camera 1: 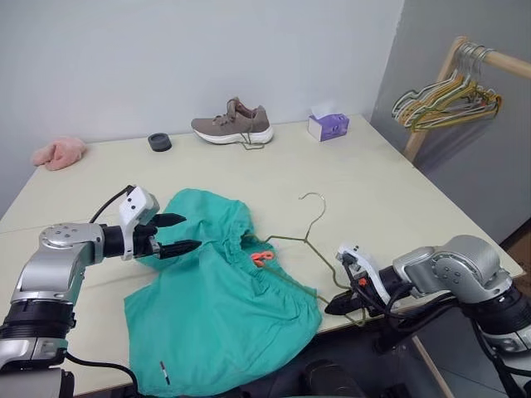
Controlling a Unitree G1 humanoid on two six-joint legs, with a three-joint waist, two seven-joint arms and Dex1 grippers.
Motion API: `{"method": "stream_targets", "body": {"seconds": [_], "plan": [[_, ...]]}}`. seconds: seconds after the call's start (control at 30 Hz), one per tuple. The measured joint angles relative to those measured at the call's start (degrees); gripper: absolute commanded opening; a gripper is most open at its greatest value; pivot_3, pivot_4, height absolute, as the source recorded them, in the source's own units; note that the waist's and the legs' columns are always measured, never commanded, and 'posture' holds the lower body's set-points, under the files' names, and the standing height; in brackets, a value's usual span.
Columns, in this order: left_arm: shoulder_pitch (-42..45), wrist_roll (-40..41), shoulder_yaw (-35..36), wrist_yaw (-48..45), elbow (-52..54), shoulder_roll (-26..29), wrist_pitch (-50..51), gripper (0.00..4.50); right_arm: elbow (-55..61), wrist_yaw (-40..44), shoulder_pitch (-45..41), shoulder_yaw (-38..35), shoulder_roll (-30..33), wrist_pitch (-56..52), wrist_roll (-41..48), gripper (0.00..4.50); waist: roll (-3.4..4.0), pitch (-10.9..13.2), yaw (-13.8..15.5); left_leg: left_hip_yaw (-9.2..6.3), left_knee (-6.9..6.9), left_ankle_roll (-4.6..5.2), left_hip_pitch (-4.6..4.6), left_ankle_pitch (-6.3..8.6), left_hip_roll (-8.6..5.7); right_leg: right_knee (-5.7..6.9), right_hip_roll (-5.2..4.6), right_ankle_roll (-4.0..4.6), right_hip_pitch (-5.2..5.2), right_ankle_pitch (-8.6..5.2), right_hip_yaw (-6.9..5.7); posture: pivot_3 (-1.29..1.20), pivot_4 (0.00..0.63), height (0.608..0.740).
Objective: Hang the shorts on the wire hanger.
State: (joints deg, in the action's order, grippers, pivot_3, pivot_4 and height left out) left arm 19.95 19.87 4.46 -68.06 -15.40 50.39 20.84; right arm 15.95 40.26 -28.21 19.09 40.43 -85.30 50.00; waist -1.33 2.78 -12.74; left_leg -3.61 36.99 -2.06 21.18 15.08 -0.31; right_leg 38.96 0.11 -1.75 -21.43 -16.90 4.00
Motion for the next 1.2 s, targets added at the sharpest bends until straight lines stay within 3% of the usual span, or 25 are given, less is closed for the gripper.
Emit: {"method": "stream_targets", "body": {"seconds": [0.27,0.57,0.73,0.97,1.2], "plan": [[-0.1,-0.91,0.08,0.39,-0.3,0.01,-0.7,4.48,-8.05,-6.53,-1.4,0.01,-8.23,2.5,-8.45,0.0,-0.02,-0.02,0.22,-0.01,0.03,0.0,0.0,0.0,-0.03,0.03,-0.04,0.0,0.01,0.01,0.01,-0.2,0.0,0.74],[-0.09,-0.97,0.47,2.37,-0.68,-0.16,-1.36,4.48,-10.38,-11.81,-1.74,-5.53,-16.99,4.59,-12.33,0.0,-0.07,-0.05,0.22,-0.05,0.02,0.0,-0.02,-0.01,-0.02,0.07,-0.04,-0.01,0.01,0.02,-0.01,-0.2,0.0,0.74],[2.08,-0.78,1.64,5.13,-3.07,-2.15,-1.35,4.48,-3.04,-10.13,-1.68,-3.41,-15.25,7.15,-12.97,0.0,-0.07,-0.04,0.25,-0.16,0.02,-0.01,0.1,0.0,-0.04,0.03,-0.07,-0.01,-0.04,0.02,-0.12,-0.21,0.0,0.74],[8.04,0.25,3.22,4.46,-4.44,-2.31,-1.22,4.48,2.13,-5.75,-2.38,4.77,-6.72,17.38,-20.05,0.0,-0.06,-0.04,0.21,-0.27,0.05,-0.01,0.29,0.0,-0.1,0.02,-0.13,-0.01,-0.19,0.02,-0.26,-0.21,0.0,0.74],[9.48,-1.1,-3.62,-8.21,2.01,1.57,-3.12,4.48,6.39,-1.3,-2.91,11.29,-1.23,28.39,-28.76,0.0,-0.04,-0.03,0.04,-0.32,0.06,-0.02,0.55,-0.01,-0.11,0.05,-0.13,0.01,-0.44,0.03,-0.32,-0.22,0.0,0.74]]}}
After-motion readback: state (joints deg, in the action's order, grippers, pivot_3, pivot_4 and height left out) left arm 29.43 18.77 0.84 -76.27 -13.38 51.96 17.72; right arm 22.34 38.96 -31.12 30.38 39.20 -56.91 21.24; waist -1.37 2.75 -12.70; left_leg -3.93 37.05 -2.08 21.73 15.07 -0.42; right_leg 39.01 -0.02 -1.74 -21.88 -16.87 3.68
